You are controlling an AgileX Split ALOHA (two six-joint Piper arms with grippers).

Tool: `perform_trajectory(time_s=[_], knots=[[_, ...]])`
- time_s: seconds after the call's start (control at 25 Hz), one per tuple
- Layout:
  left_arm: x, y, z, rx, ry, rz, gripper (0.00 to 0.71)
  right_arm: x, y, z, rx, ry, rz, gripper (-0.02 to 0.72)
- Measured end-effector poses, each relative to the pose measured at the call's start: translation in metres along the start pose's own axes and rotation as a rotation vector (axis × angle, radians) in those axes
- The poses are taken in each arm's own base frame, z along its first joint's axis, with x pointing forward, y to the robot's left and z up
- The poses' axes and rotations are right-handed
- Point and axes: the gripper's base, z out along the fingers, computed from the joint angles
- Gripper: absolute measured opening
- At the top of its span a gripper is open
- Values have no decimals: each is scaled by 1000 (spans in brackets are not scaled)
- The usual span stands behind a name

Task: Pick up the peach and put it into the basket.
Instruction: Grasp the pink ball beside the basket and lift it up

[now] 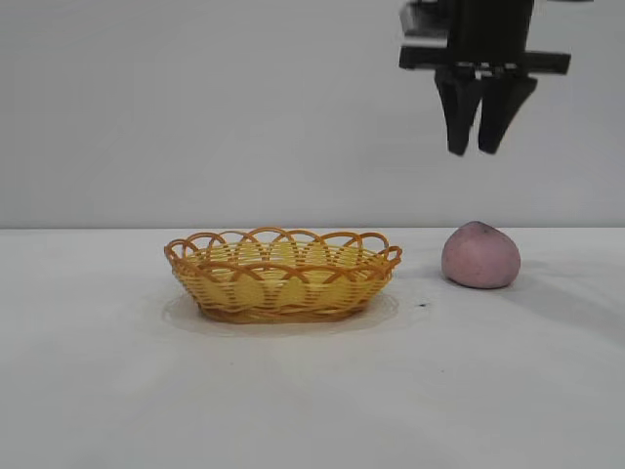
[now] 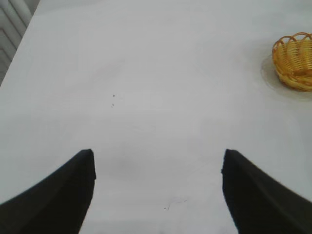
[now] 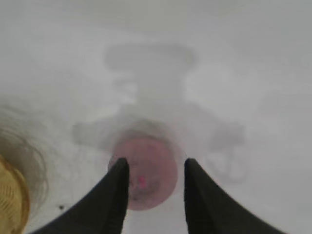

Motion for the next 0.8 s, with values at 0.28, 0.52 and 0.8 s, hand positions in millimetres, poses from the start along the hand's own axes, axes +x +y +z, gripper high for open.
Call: perform_trajectory(time_s=[0.28,0.52,0.8], knots=[[0,0,0,0,0,0,483,4,-1,60,-18,135,10,87],[0,0,0,0,0,0,259,3,39,2,-3,7,-91,0],[0,0,0,0,0,0,84,23,137,-49,-68,-78,-298,0]])
